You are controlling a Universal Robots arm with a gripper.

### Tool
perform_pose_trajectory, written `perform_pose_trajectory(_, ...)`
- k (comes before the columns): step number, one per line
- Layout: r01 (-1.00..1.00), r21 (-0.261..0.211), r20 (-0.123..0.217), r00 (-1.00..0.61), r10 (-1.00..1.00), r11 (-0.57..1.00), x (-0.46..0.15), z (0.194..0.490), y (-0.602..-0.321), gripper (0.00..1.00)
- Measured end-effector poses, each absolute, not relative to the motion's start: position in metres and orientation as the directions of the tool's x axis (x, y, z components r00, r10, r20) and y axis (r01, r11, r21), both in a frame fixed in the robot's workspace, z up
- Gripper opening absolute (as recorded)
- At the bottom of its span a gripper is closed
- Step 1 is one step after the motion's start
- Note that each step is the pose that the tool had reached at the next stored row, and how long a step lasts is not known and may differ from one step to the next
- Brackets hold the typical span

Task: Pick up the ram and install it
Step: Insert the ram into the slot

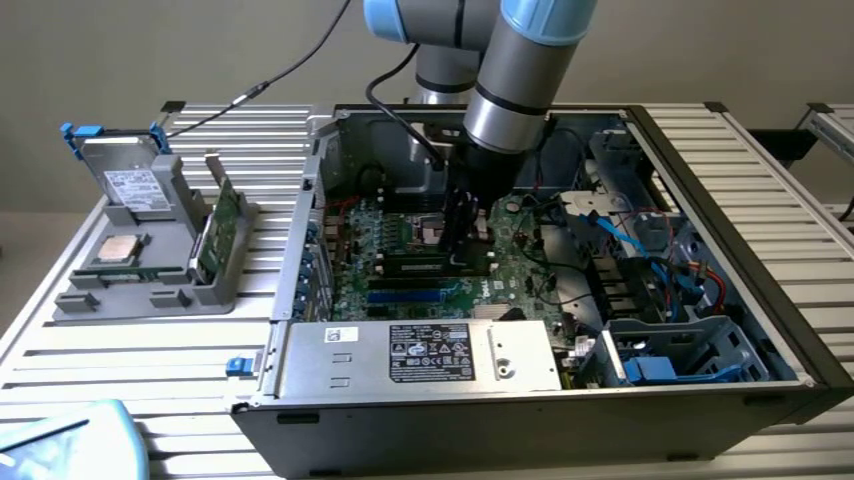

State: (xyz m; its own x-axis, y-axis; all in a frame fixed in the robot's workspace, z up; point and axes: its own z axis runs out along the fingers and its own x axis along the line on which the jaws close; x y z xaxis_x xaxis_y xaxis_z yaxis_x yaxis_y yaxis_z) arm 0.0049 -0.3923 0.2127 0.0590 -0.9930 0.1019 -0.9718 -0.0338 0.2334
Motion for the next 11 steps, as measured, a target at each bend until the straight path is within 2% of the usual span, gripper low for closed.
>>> perform_pose_trajectory(2, -0.972, 0.233, 0.102, 0.059, -0.993, -0.034, 0.005, 0.216, -0.392, 0.45)
perform_pose_trajectory(3, -0.972, 0.232, 0.103, 0.059, -0.993, -0.033, 0.004, 0.220, -0.391, 0.52)
perform_pose_trajectory(11, -0.977, 0.212, 0.115, 0.053, -0.992, -0.028, 0.003, 0.232, -0.389, 0.52)
